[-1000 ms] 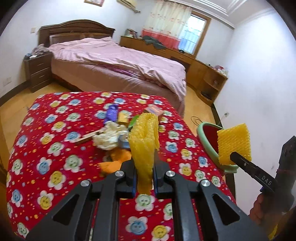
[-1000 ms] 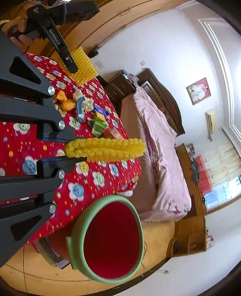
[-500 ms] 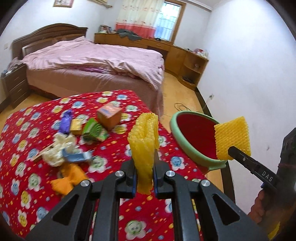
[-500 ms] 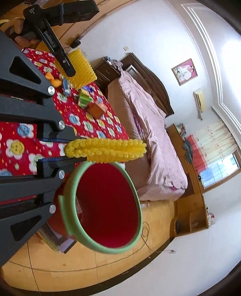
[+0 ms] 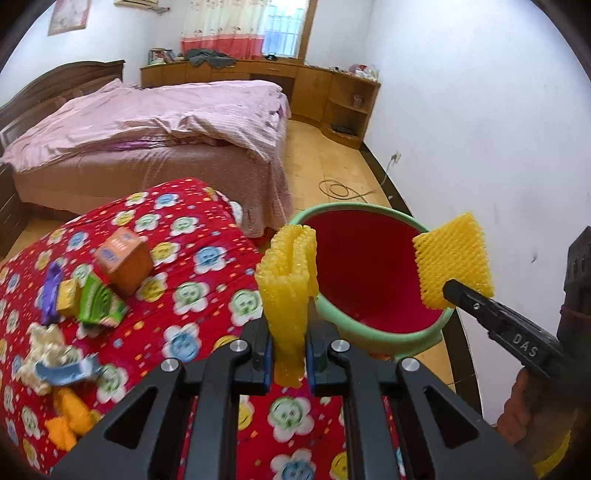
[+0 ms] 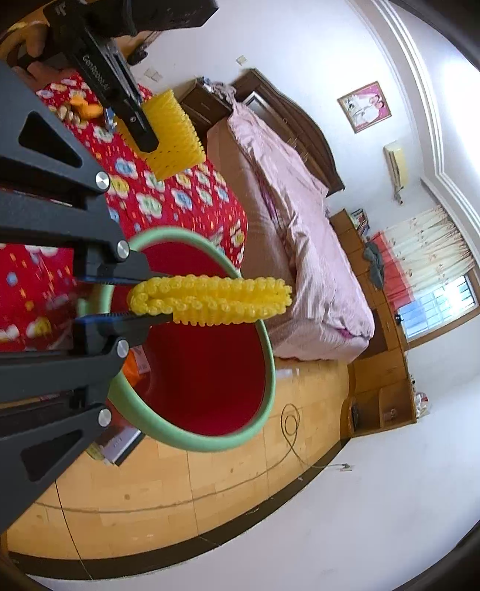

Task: Collect trash
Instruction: 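Carry both yellow foam nets in both tools over the bin, then open both tools to drop the yellow foam nets into the bin, then move both tools back to the bedspread, left tool reaching toward the orange bag and peanuts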

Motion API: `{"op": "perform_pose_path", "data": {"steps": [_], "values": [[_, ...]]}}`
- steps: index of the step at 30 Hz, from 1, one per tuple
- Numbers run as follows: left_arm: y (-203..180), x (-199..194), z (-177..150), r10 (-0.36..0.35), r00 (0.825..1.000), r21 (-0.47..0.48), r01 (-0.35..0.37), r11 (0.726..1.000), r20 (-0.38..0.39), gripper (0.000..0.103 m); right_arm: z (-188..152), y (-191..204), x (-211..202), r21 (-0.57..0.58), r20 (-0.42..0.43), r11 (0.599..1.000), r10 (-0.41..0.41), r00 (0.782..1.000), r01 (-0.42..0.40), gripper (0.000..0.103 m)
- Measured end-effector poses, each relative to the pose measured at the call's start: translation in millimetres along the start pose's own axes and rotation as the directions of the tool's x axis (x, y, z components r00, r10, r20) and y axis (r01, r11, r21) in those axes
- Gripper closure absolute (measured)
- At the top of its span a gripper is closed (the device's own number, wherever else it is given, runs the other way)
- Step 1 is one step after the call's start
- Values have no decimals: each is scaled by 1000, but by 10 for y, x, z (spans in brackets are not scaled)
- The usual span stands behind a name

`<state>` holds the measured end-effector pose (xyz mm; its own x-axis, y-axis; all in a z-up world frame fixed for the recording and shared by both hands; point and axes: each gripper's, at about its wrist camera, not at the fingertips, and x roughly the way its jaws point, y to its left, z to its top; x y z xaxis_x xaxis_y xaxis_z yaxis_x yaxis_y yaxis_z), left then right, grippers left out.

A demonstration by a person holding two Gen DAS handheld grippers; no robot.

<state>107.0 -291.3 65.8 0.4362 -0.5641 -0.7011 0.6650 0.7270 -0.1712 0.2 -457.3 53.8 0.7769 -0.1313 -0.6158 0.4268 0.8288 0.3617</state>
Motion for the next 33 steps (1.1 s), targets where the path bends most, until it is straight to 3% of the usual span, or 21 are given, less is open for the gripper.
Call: {"op": "perform_pose_path", "data": {"steps": [8,20,21,23,25,33], "values": [[-147,425,186,0,1000,26,1,1000,-31,91,107,-290,303,10,-38,999,-46,998,47,89],[-294,817,181,-10,996,42,14,999,-93,90,156,-529,576,17,-77,998,-61,995,63,87],[-310,825,182,-11,996,49,16,999,-94,88,154,-537,583,16,-77,998,-62,995,63,87],[-338,847,183,-11,995,62,17,998,-95,67,147,-555,593,19,-78,998,-61,995,63,86],[-361,852,185,-6,996,71,12,997,-87,57,156,-543,607,26,-83,998,-57,995,59,86],[-378,797,171,-8,997,66,14,998,-81,56,137,-561,528,38,-72,999,-32,997,35,70]]}}
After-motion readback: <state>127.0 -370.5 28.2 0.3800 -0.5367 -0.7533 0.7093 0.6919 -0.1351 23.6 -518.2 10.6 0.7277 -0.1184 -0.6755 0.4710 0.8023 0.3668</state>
